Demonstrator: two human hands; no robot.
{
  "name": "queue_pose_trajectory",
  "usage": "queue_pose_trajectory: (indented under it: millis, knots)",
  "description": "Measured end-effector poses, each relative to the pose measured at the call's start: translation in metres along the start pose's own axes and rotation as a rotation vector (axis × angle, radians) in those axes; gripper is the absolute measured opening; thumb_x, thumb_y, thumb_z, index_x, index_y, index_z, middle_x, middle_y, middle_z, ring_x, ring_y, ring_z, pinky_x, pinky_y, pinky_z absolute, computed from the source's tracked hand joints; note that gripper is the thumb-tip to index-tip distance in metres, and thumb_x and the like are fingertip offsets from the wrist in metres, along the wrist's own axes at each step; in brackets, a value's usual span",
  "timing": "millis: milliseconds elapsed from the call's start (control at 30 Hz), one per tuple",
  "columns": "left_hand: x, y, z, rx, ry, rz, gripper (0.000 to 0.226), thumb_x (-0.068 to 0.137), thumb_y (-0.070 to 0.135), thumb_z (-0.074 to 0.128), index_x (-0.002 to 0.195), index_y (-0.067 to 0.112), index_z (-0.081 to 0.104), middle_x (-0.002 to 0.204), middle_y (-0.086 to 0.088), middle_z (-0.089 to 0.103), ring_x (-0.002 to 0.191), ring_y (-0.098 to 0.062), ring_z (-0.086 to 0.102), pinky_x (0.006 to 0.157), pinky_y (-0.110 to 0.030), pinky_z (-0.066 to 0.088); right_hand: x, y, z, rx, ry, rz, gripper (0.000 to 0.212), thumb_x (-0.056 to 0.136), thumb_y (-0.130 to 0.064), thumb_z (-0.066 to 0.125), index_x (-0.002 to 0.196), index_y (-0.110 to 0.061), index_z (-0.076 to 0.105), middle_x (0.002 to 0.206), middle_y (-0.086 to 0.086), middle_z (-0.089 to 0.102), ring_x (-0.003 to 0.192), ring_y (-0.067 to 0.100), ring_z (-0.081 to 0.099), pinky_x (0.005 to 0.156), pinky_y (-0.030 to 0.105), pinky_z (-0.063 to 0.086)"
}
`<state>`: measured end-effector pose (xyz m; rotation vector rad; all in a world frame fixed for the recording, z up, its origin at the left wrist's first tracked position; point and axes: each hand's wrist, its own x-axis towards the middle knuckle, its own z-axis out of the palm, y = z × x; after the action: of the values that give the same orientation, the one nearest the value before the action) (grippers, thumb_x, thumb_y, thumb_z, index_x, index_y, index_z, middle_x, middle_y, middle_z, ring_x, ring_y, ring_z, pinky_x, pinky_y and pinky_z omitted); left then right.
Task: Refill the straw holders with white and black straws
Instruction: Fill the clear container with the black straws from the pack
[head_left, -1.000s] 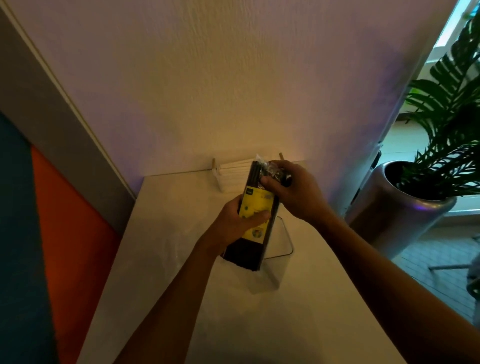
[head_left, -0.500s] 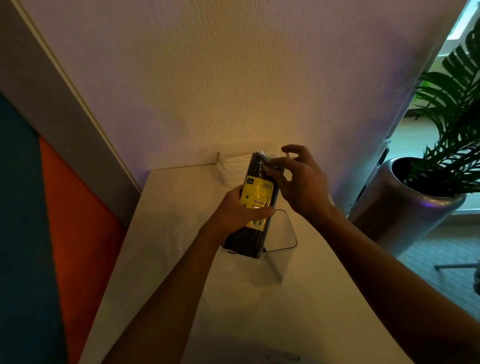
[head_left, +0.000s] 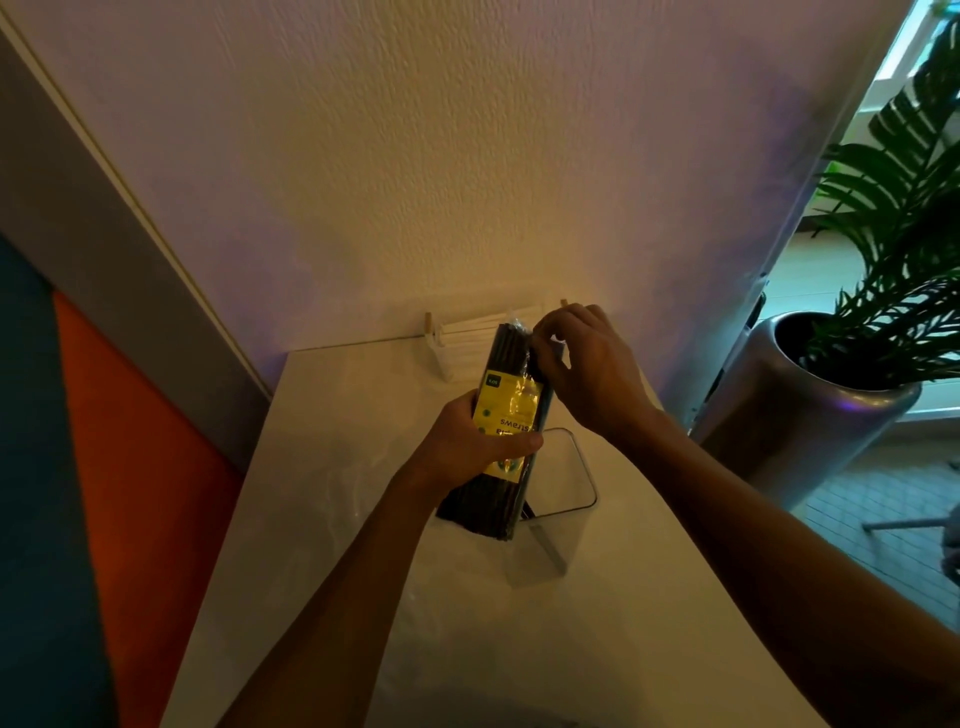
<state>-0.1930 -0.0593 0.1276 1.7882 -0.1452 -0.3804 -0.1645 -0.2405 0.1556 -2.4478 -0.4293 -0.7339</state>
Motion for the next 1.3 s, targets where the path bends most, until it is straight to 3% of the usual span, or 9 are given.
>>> queue_pose_trajectory:
  millis: [167, 300, 500, 633, 767, 900, 1100, 1200, 1300]
  knots:
    - [-0.005, 0.001, -0.006, 0.003, -0.015, 0.000, 0.036, 0.072, 0.020, 0.083, 0.103, 0.020, 0.065, 0.093, 0.002, 0.074, 0.084, -0.012, 0.072, 0.069, -0.025, 0.056, 0.011, -0.006, -0.008, 0.185, -0.039, 0.134, 0.012, 0.099, -0.023, 0.054, 0.101, -0.011, 0.058, 0.093, -0.006, 0.061, 0.087, 0.009, 0.058, 0.071, 0.022, 0.050]
    - [-0.011, -0.004, -0.016, 0.013, -0.051, -0.022, 0.036, 0.068, 0.012, 0.085, 0.100, 0.017, 0.067, 0.090, -0.001, 0.075, 0.082, -0.018, 0.073, 0.069, -0.030, 0.057, 0.025, -0.007, -0.025, 0.508, 0.006, 0.338, 0.011, 0.103, -0.018, 0.046, 0.107, -0.009, 0.051, 0.085, -0.003, 0.067, 0.076, -0.005, 0.067, 0.065, 0.009, 0.050]
    - [-0.014, -0.006, -0.022, 0.092, -0.083, 0.017, 0.042, 0.067, 0.008, 0.085, 0.102, 0.021, 0.064, 0.092, 0.004, 0.074, 0.083, -0.013, 0.072, 0.067, -0.023, 0.056, 0.034, -0.005, -0.035, 0.768, -0.096, 0.586, 0.020, 0.102, -0.016, 0.049, 0.109, 0.000, 0.059, 0.073, 0.007, 0.068, 0.058, 0.013, 0.067, 0.054, 0.024, 0.048]
    - [-0.015, -0.010, -0.022, 0.101, -0.077, 0.005, 0.040, 0.068, 0.007, 0.084, 0.099, 0.022, 0.064, 0.089, 0.006, 0.074, 0.082, -0.010, 0.071, 0.066, -0.020, 0.055, 0.036, 0.005, -0.040, 0.991, -0.167, 0.735, 0.023, 0.098, -0.016, 0.056, 0.114, -0.002, 0.062, 0.089, 0.011, 0.069, 0.067, 0.017, 0.065, 0.062, 0.030, 0.047]
    - [-0.014, -0.012, -0.024, 0.128, -0.073, 0.033, 0.044, 0.068, 0.007, 0.084, 0.102, 0.025, 0.063, 0.093, 0.005, 0.073, 0.084, -0.009, 0.071, 0.066, -0.019, 0.055, 0.037, 0.015, -0.046, 1.202, -0.049, 0.771, 0.032, 0.095, -0.017, 0.057, 0.126, -0.011, 0.057, 0.116, 0.010, 0.068, 0.085, 0.021, 0.065, 0.064, 0.027, 0.046]
    - [-0.011, -0.014, -0.024, 0.138, -0.017, 0.045, 0.043, 0.068, 0.009, 0.085, 0.101, 0.025, 0.062, 0.092, 0.006, 0.072, 0.082, -0.007, 0.070, 0.066, -0.020, 0.055, 0.040, 0.009, -0.058, 0.967, 0.126, 0.486, 0.014, 0.092, -0.011, 0.057, 0.103, -0.013, 0.065, 0.101, 0.009, 0.068, 0.080, 0.016, 0.061, 0.062, 0.025, 0.045]
    - [-0.003, -0.013, -0.017, 0.130, 0.065, 0.073, 0.043, 0.066, 0.016, 0.087, 0.100, 0.025, 0.064, 0.093, 0.005, 0.073, 0.083, -0.008, 0.070, 0.070, -0.023, 0.057, 0.044, -0.003, -0.059, 0.347, -0.139, 0.088, 0.008, 0.094, -0.020, 0.062, 0.100, -0.017, 0.067, 0.099, -0.006, 0.069, 0.088, 0.007, 0.064, 0.083, 0.026, 0.055]
    - [-0.001, -0.013, -0.018, 0.129, 0.080, 0.081, 0.044, 0.066, 0.016, 0.087, 0.101, 0.026, 0.063, 0.095, 0.005, 0.072, 0.085, -0.008, 0.070, 0.071, -0.025, 0.057, 0.042, -0.005, -0.050, 0.201, -0.259, 0.035, 0.021, 0.093, -0.035, 0.062, 0.108, -0.020, 0.066, 0.105, -0.010, 0.066, 0.088, -0.001, 0.059, 0.079, 0.020, 0.049]
    - [-0.001, -0.015, -0.021, 0.155, 0.086, 0.082, 0.048, 0.064, 0.020, 0.088, 0.105, 0.025, 0.063, 0.095, 0.005, 0.072, 0.085, -0.009, 0.070, 0.074, -0.029, 0.058, 0.042, -0.008, -0.047, 0.078, -0.356, 0.044, 0.038, 0.090, -0.047, 0.063, 0.116, -0.019, 0.066, 0.104, -0.009, 0.064, 0.088, 0.002, 0.055, 0.076, 0.021, 0.042]
